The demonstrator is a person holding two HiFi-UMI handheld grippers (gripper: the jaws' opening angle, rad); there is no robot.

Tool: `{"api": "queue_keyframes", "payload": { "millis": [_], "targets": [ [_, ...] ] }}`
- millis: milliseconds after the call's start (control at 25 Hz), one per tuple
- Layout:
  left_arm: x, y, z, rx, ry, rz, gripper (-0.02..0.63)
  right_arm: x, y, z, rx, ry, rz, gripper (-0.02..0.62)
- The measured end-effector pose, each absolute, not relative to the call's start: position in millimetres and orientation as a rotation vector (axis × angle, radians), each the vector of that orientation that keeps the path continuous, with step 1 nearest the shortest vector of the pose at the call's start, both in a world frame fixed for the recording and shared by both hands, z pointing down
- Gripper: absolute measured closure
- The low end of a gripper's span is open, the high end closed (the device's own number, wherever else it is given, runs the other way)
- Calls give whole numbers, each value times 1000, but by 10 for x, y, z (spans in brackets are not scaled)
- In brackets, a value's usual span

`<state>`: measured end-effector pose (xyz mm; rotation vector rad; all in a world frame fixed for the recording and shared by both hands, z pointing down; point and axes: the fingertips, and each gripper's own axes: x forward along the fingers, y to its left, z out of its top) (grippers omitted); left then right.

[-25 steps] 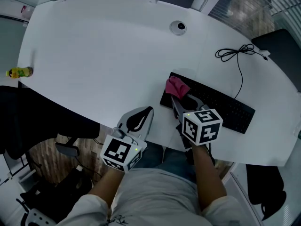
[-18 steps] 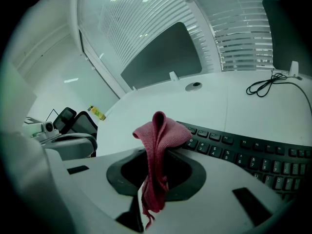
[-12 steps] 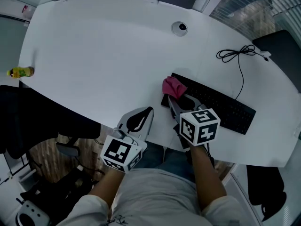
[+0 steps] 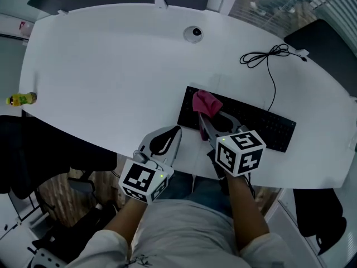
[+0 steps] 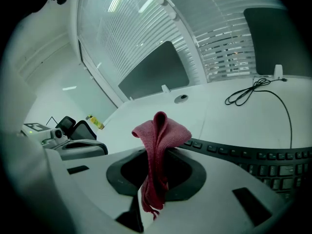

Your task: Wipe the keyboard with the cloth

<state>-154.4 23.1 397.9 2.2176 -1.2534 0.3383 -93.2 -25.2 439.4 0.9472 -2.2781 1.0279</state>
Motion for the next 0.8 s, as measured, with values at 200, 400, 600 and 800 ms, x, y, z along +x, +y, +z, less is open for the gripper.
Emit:
{"api": "queue_keyframes", "payload": {
  "millis": [200,400,600,800],
  "targets": [
    [-1119,172,3921,2281,-1165,359,595,-435,-259,4343,1054,-2251,1049,525],
    [-662,162,3894,2336,-1077,382,595,199,-241,4288,1177,-2209,1040,525],
    [-171,230,3887,2385,-981,409,595,940,-130,4275,1323,-2141,1051,525],
    [318,277,3860,2439,-878,435,595,1659,65,4276,1468,-2054,1069,525]
  ]
}}
